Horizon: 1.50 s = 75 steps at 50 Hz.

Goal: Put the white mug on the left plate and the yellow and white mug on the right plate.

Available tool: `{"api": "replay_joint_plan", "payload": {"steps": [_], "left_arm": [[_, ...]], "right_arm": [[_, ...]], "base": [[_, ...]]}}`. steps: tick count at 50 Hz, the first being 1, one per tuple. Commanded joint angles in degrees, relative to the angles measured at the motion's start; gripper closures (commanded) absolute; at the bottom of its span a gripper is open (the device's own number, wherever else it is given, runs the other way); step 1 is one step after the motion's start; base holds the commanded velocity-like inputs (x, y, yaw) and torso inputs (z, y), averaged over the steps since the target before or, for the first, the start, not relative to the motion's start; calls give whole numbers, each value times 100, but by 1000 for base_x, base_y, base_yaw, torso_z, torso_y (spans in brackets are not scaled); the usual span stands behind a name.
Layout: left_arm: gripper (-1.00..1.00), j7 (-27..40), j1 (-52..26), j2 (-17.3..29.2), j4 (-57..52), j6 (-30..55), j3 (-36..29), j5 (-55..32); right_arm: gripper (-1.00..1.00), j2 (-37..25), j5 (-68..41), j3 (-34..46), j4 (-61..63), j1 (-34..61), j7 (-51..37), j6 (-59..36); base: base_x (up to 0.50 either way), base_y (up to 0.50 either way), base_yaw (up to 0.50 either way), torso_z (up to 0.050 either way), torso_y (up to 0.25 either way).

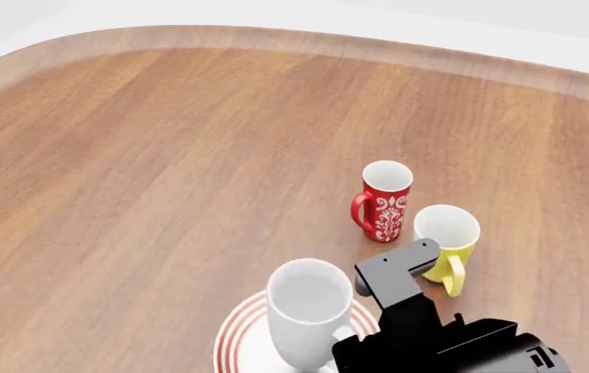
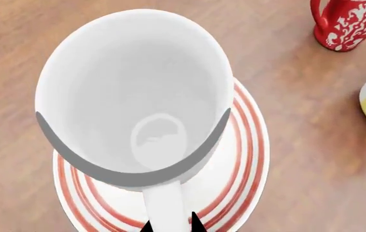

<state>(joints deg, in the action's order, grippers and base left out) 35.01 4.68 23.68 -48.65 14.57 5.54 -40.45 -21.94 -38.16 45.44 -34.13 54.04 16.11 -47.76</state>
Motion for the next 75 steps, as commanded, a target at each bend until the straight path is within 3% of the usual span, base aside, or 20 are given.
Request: {"api": "replay_joint_plan", "payload": {"steps": [1,2,3,13,23,32,41,45,55,60,75], "left_arm": [[-100,6,-4,15,16,-29,-8,-11],[-100,8,-3,17,14,-32,-6,-16],[-100,9,-4,19,13,-37,0,-23],[-100,25,-21,20,24,-55,-24,-21],[-100,45,-107,2,89,-52,-82,-19],[-100,30,-246,-50,215,-39,-241,82],[-100,20,-273,-31,227,-53,-262,74],[-100,-16,-273,-3,206,-76,-257,41],[-100,-194,-209,-14,382,-269,-237,59],[-100,-279,-180,42,356,-303,-166,-190],[-100,-250,-79,101,179,-302,-188,-234]], "right_arm": [[100,59,56,8,-118,56,7,58],[100,60,53,10,-114,57,18,59],[-100,65,62,9,-120,69,4,67],[-100,-242,-173,-154,578,-117,-268,-253],[-100,-1307,-1074,-798,2749,-900,-1157,-1176],[-100,-2192,-2150,-1847,4396,-1605,-2049,-1561],[-100,-2815,-2873,-3293,5760,-2462,-2645,-694],[-100,-2572,-2203,-3439,5754,-2576,-2534,147],[-100,-1672,-1184,-3048,4745,-1763,-2473,850],[-100,-1017,-812,-2940,3557,-1350,-2405,1274],[-100,80,265,-2515,497,-149,-2391,2099]], "base": [[0,0,0,0,0],[0,0,0,0,0],[0,0,0,0,0],[0,0,0,0,0],[0,0,0,0,0],[0,0,0,0,0],[0,0,0,0,0],[0,0,0,0,0],[0,0,0,0,0],[0,0,0,0,0],[0,0,0,0,0]]}}
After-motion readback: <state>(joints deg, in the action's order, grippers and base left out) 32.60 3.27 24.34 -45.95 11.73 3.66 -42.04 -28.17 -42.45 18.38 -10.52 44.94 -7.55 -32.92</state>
